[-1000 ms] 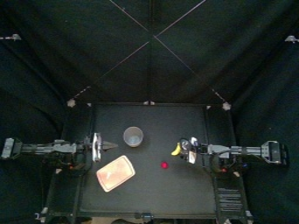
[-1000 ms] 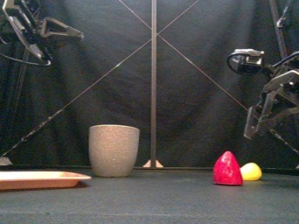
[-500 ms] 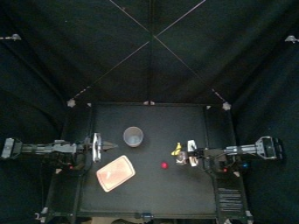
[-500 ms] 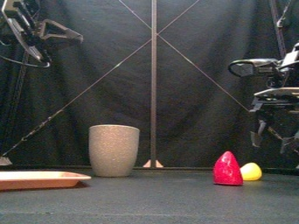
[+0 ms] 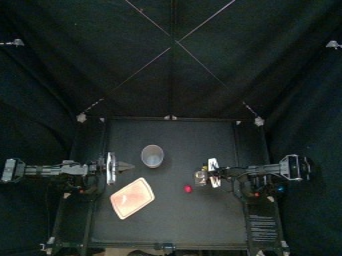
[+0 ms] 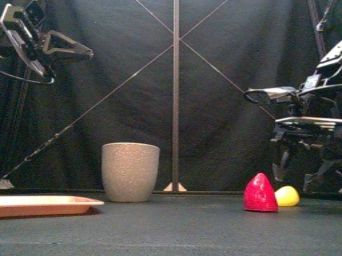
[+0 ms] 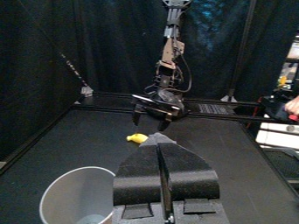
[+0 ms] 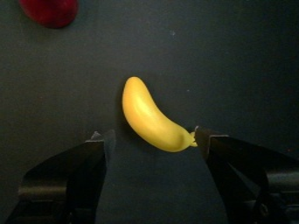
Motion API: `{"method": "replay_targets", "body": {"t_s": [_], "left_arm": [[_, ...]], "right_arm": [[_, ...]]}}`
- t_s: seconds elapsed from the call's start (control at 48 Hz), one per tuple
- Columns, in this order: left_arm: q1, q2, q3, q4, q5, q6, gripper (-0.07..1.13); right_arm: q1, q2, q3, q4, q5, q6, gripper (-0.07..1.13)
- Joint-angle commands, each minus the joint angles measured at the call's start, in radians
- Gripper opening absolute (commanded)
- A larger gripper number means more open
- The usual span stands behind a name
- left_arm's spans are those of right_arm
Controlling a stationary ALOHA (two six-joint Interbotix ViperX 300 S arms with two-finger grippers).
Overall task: Pick the banana then place it on the pink plate
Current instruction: Pick the banana
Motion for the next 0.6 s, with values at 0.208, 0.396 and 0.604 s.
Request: {"method": "replay_targets", "body": {"t_s": [0.208,0.396,0.604], "left_arm": [[0.032,0.005,-0.009,-0.003,-0.011,-0.005,-0.01],[0.025,0.005,-0.006,-0.003,-0.011,-0.005,-0.01],[0.023,0.005,0.003,-0.003,-0.011,-0.008,-0.01]], "right_arm": [[-0.041,0.112,-0.051,-0.02,-0.046,-0.003,1.02],[-0.049,0.146,-0.067,-0.026,-0.048,-0.002,0.94],[-0.046,0.146,-0.066,-0.014,-0.04,0.002,0.66]]}}
